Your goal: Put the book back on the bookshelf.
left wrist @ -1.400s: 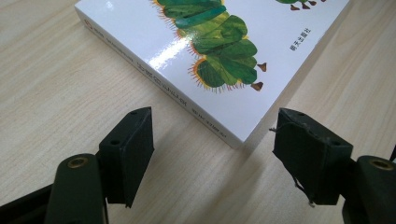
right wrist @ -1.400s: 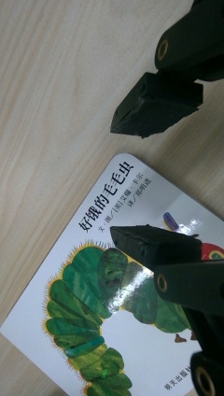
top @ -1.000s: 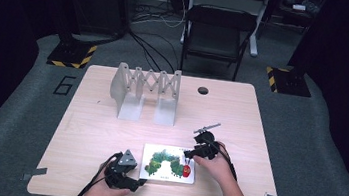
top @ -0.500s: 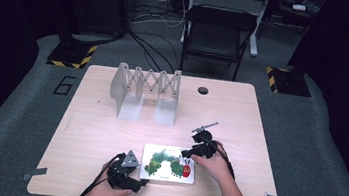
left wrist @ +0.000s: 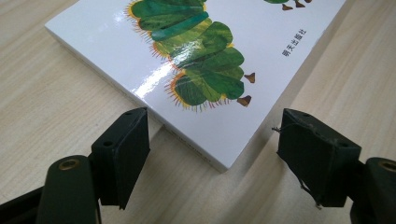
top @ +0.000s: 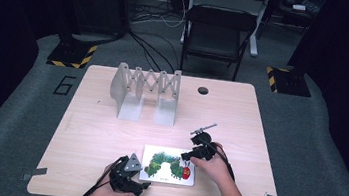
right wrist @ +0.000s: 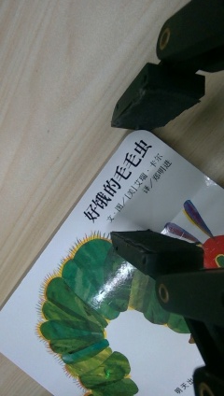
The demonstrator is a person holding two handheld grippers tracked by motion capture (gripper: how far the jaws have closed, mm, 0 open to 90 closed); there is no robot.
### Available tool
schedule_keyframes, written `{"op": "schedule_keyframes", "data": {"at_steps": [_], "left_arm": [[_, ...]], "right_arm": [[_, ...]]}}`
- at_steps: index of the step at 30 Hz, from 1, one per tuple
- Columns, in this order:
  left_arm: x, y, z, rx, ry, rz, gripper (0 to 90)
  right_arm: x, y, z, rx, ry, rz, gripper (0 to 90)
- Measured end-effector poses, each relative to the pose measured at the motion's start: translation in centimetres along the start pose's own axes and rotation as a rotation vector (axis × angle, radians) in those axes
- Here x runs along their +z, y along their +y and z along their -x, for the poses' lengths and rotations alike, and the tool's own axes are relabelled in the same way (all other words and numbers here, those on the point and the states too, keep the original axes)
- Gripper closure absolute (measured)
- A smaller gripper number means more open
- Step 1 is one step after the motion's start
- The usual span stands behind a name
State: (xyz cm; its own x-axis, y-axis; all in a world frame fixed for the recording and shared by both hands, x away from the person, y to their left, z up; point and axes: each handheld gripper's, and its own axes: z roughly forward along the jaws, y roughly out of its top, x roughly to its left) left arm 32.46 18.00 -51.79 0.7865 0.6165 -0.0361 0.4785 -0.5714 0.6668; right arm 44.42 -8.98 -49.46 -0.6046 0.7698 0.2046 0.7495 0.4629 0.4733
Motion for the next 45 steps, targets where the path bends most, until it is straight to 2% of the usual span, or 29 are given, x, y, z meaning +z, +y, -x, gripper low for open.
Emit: {"op": "schedule_keyframes", "data": {"at_steps": [4,5,7,10,17,23,24,29,38,40,41,45], "left_arm": [[-0.2,-0.1,0.2,-0.001,-0.011,-0.01,25.5],[-0.1,-0.1,0.3,-0.002,0.006,-0.001,25.3],[-0.1,0.0,0.3,0.011,0.001,-0.006,24.1],[0.0,0.0,0.3,0.005,-0.007,-0.006,22.4],[0.1,-0.1,0.5,-0.006,0.008,0.007,21.4],[0.0,-0.1,0.4,-0.017,-0.003,0.001,21.4],[0.1,-0.1,0.5,-0.021,0.008,0.006,21.4],[0.1,-0.1,0.4,-0.028,0.008,0.013,21.3],[0.2,-0.1,0.7,-0.057,0.017,0.025,20.5],[0.2,-0.1,0.7,-0.06,0.006,0.014,18.5],[0.3,0.0,0.9,-0.053,0.033,0.019,18.2],[0.3,0.0,1.0,-0.059,0.037,0.024,18.3]], "right_arm": [[0.0,-0.1,-0.1,-0.004,0.002,-0.001,38.0],[0.0,-0.1,-0.2,-0.004,0.0,0.004,38.0],[0.0,-0.1,-0.2,0.002,0.001,0.0,38.1],[-0.1,-0.1,-0.2,-0.001,0.002,0.0,38.0],[-0.7,-0.1,0.0,0.011,0.017,0.017,38.5],[-0.7,-0.1,0.1,0.023,0.022,0.011,38.5],[-0.7,-0.1,0.1,0.023,0.022,0.011,38.5],[-1.0,0.1,0.1,0.042,0.034,0.015,38.8],[-1.5,0.3,-0.1,0.035,0.029,0.022,38.9],[-1.6,0.4,-0.1,0.033,0.027,0.026,38.9],[-1.7,0.4,-0.1,0.029,0.027,0.026,38.9],[-1.9,0.4,-0.1,0.028,0.028,0.029,39.1]]}}
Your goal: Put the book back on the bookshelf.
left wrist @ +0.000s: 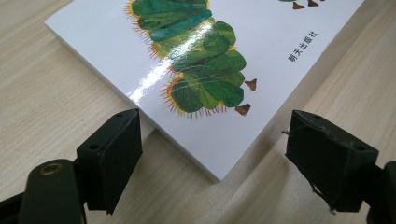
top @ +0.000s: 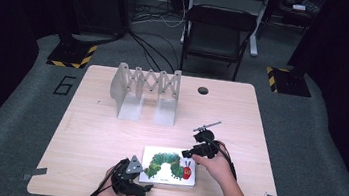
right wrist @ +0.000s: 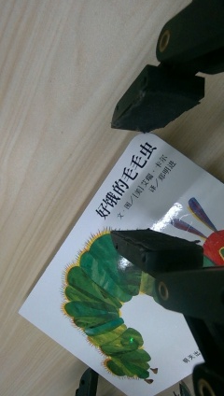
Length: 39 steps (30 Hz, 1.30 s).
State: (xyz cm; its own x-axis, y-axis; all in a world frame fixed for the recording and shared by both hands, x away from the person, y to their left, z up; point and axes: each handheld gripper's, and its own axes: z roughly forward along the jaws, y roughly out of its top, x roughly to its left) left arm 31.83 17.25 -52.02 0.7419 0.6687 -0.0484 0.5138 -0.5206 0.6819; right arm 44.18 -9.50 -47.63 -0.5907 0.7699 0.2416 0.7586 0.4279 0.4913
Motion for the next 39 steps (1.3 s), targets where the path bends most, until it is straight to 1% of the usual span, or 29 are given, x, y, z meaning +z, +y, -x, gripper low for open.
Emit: {"op": "schedule_keyframes", "data": {"at_steps": [3,4,5,7,8,9,10,11,12,13,14,15,16,17,18,23,24,25,26,27,28,29,30,31,32,33,35,36,39], "left_arm": [[0.0,0.0,0.1,-0.001,0.007,-0.003,18.3],[0.0,0.1,0.1,0.008,0.015,-0.007,18.3],[0.1,0.1,0.2,0.004,0.024,-0.004,18.4],[0.2,0.1,0.3,-0.003,0.02,-0.003,18.4],[0.2,0.1,0.3,0.014,0.029,-0.005,18.4],[0.4,0.1,0.4,0.021,0.034,0.007,18.4],[0.5,0.1,0.5,0.022,0.021,0.011,18.8],[0.5,0.1,0.5,0.022,0.021,0.011,19.6],[0.7,0.3,0.9,0.034,0.017,0.017,21.0],[0.7,0.3,0.9,0.034,0.017,0.017,21.2],[0.8,0.4,1.3,0.04,0.042,0.014,21.4],[0.8,0.4,1.3,0.037,0.044,0.013,21.4],[0.8,0.4,1.3,0.036,0.04,0.012,21.5],[0.8,0.4,1.3,0.036,0.036,0.011,21.6],[0.8,0.4,1.3,0.038,0.034,0.01,21.7],[0.7,0.4,1.4,0.039,0.039,0.002,21.3],[0.7,0.4,1.4,0.038,0.035,0.001,21.3],[0.7,0.4,1.4,0.038,0.035,0.001,21.3],[0.6,0.4,1.4,0.039,0.026,-0.004,21.3],[0.6,0.3,1.5,0.039,0.035,0.001,21.3],[0.6,0.4,1.5,0.041,0.025,-0.007,21.4],[0.6,0.3,1.6,0.035,0.026,-0.002,21.3],[0.5,0.3,1.5,0.042,0.026,-0.009,21.3],[0.5,0.3,1.5,0.042,0.026,-0.009,21.3],[0.6,0.3,1.6,0.041,0.033,-0.002,21.3],[0.5,0.3,1.6,0.042,0.033,-0.005,21.3],[0.5,0.3,1.5,0.043,0.033,-0.005,21.4],[0.6,0.3,1.6,0.044,0.032,-0.001,21.3],[0.6,0.2,1.5,0.044,0.03,0.005,21.3]], "right_arm": [[-0.1,0.0,0.0,-0.001,-0.002,0.002,39.2],[-0.2,0.1,0.0,-0.007,-0.001,0.002,39.2],[-0.2,0.1,-0.1,-0.003,-0.001,0.007,39.3],[-0.4,0.1,-0.1,-0.002,-0.003,0.008,39.4],[-0.5,0.2,-0.2,-0.006,-0.003,0.017,40.0],[-0.5,0.2,-0.1,-0.014,0.003,0.02,41.9],[-0.6,0.2,-0.2,-0.003,0.043,0.021,50.2],[-0.6,0.2,-0.2,-0.003,0.043,0.021,50.2],[-0.3,0.3,-0.3,0.033,0.215,0.033,49.1],[-0.3,0.3,-0.3,0.033,0.215,0.033,49.1],[-0.1,0.6,-1.0,-0.006,0.155,0.016,48.2],[0.0,0.6,-1.2,-0.017,0.13,0.011,47.9],[0.0,0.6,-1.1,-0.026,0.122,0.006,47.0],[0.0,0.6,-1.0,-0.019,0.12,0.008,46.9],[0.0,0.5,-0.9,-0.011,0.103,0.008,46.4],[-0.2,-0.3,0.3,0.023,-0.015,-0.019,44.2],[-0.1,-0.4,0.6,0.031,-0.043,-0.031,43.7],[-0.1,-0.6,0.6,0.059,-0.06,-0.045,43.0],[0.0,-0.8,0.9,0.051,-0.072,-0.052,42.1],[0.0,-1.0,1.1,0.062,-0.079,-0.064,41.7],[0.1,-1.1,1.1,0.071,-0.077,-0.069,41.7],[0.2,-1.3,1.2,0.085,-0.07,-0.078,41.6],[0.3,-1.5,1.3,0.098,-0.064,-0.088,41.3],[0.3,-1.5,1.3,0.098,-0.064,-0.088,41.3],[0.4,-1.6,1.4,0.105,-0.055,-0.095,41.0],[0.5,-1.8,1.6,0.113,-0.036,-0.087,41.1],[0.4,-1.8,1.6,0.134,-0.019,-0.084,41.3],[0.5,-1.8,1.6,0.147,0.0,-0.083,41.3],[0.4,-1.8,1.4,0.156,-0.012,-0.092,41.2]]}}
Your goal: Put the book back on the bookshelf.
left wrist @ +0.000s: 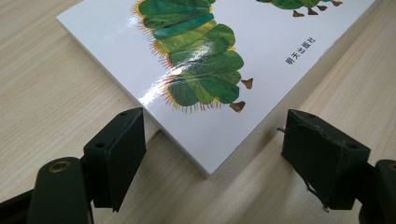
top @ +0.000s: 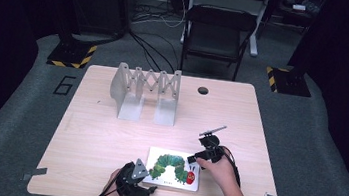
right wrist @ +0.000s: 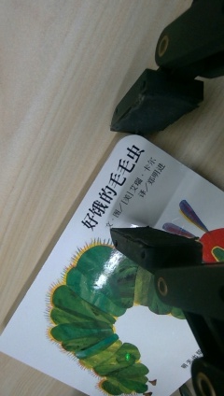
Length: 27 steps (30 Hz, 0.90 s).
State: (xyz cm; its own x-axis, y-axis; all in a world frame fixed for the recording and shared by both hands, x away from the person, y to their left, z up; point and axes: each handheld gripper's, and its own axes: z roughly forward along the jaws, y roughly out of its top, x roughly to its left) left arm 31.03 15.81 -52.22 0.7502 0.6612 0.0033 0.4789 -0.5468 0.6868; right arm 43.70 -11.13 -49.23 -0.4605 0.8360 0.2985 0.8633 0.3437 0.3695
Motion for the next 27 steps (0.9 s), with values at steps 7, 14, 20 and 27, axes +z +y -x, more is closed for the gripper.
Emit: {"op": "schedule_keyframes", "data": {"at_steps": [7,14,20,27], "left_arm": [[-0.1,-0.1,-0.2,0.0,-0.01,-0.007,21.4],[-0.5,-0.4,-0.9,-0.025,0.026,-0.006,21.3],[-0.7,-0.5,-1.1,-0.02,0.01,-0.013,21.4],[-0.6,-0.6,-1.1,-0.018,0.018,0.002,21.1]], "right_arm": [[0.1,0.1,-0.4,0.018,-0.012,-0.004,37.2],[1.0,1.0,-1.3,-0.025,0.007,0.019,36.3],[1.2,1.4,-1.2,-0.015,0.01,0.045,37.6],[0.9,0.7,-1.1,-0.007,0.002,0.037,38.5]]}}
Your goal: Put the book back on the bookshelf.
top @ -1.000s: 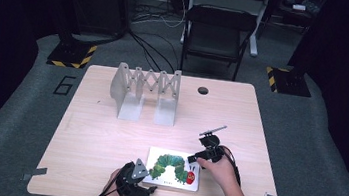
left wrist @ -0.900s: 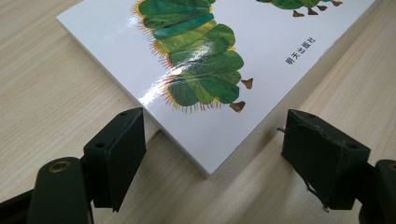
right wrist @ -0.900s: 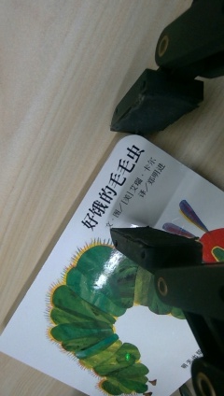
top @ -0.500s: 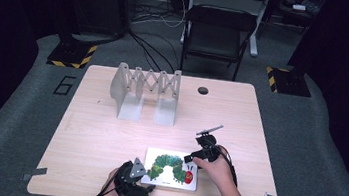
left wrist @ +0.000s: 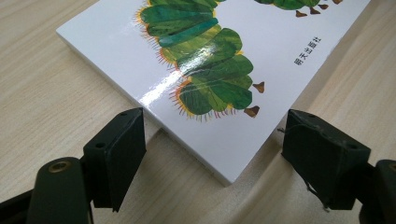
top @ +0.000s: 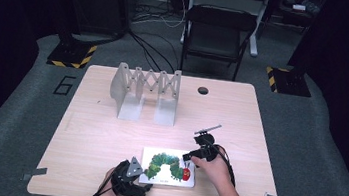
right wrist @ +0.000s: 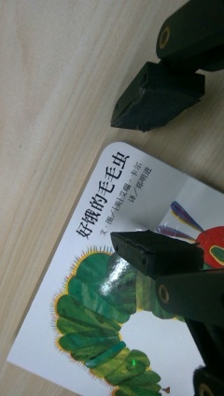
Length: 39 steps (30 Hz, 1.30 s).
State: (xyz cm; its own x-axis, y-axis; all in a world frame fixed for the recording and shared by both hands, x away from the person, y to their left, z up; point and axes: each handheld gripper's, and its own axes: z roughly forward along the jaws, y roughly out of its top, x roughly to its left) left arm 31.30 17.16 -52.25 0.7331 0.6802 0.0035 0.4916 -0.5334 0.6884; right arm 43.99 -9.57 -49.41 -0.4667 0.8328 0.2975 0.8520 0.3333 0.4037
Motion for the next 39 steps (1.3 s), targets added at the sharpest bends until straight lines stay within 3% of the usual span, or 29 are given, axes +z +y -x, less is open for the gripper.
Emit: {"op": "schedule_keyframes", "data": {"at_steps": [1,2,13,26,39], "left_arm": [[0.0,0.0,0.0,0.0,0.0,0.0,21.1],[0.0,0.0,0.0,-0.005,0.003,0.0,21.1],[0.1,0.0,0.3,-0.016,0.014,0.005,19.3],[0.1,0.1,0.4,-0.022,0.007,-0.003,17.1],[0.4,0.2,0.8,-0.046,0.051,0.01,16.4]], "right_arm": [[0.0,0.0,0.0,0.0,0.0,0.0,38.5],[0.1,0.0,-0.1,0.012,0.031,-0.003,36.8],[-0.3,0.3,-0.6,0.018,0.01,-0.011,36.3],[-1.3,0.6,-1.2,-0.019,-0.008,-0.004,37.1],[-2.4,0.7,-1.5,-0.012,0.008,0.019,37.9]]}}
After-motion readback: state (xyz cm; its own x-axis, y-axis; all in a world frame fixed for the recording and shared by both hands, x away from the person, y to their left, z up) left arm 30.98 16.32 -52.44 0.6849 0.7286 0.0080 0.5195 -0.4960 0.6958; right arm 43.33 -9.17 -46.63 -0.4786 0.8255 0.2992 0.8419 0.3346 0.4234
